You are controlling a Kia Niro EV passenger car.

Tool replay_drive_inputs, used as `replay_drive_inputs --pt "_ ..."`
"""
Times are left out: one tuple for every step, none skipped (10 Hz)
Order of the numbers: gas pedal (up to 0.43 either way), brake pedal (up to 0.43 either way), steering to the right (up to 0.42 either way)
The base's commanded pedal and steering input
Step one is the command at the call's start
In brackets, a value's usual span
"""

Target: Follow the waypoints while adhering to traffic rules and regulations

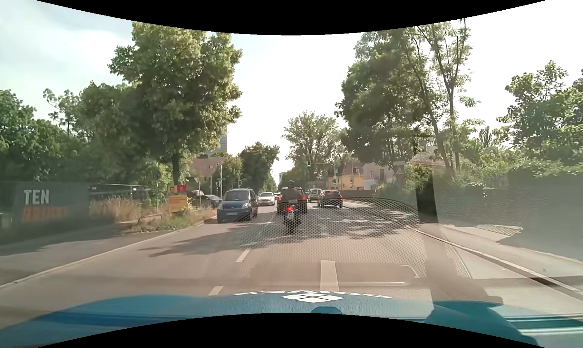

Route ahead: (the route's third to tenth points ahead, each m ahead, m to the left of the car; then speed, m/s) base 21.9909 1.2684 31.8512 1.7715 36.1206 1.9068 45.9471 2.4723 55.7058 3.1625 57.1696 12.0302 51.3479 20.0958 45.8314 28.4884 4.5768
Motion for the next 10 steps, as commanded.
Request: replay_drive_inputs --pt "0.0 0.171 -0.02" --pt "0.0 0.177 -0.02" --pt "0.0 0.171 -0.02" --pt "0.0 0.177 -0.02" --pt "0.0 0.183 -0.02" --pt "0.0 0.189 -0.02" --pt "0.0 0.189 -0.02" --pt "0.0 0.177 -0.018" --pt "0.0 0.171 -0.017" --pt "0.0 0.165 -0.016"
